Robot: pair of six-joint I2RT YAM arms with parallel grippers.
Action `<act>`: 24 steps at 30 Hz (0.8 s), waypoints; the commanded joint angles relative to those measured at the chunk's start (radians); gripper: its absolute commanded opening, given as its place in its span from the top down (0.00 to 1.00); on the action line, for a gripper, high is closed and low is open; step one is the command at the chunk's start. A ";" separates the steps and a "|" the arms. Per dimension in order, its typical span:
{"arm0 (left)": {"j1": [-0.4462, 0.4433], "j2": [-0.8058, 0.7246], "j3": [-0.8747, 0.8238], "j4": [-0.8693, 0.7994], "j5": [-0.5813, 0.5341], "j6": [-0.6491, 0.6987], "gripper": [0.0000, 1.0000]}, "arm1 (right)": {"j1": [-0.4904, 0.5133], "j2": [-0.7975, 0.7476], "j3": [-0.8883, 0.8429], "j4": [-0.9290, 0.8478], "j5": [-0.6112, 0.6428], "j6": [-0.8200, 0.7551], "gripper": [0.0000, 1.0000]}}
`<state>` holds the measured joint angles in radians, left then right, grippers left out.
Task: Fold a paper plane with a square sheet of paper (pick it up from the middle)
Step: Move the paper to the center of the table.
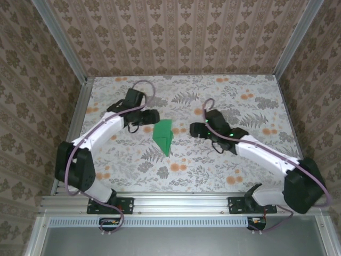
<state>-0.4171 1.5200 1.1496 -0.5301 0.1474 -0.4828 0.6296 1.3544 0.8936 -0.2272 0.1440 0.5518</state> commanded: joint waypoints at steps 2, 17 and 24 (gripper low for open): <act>0.127 -0.092 -0.125 0.025 0.032 -0.046 0.19 | 0.139 0.192 0.148 0.003 -0.027 0.066 0.27; 0.351 -0.225 -0.331 0.048 0.130 -0.027 0.05 | 0.275 0.654 0.511 -0.061 -0.098 0.111 0.43; 0.352 -0.213 -0.321 0.054 0.158 -0.029 0.03 | 0.233 0.712 0.507 -0.080 -0.082 0.096 0.43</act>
<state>-0.0711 1.3151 0.8268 -0.4824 0.2714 -0.5201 0.8761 2.0426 1.3758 -0.2695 0.0460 0.6514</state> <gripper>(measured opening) 0.971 0.569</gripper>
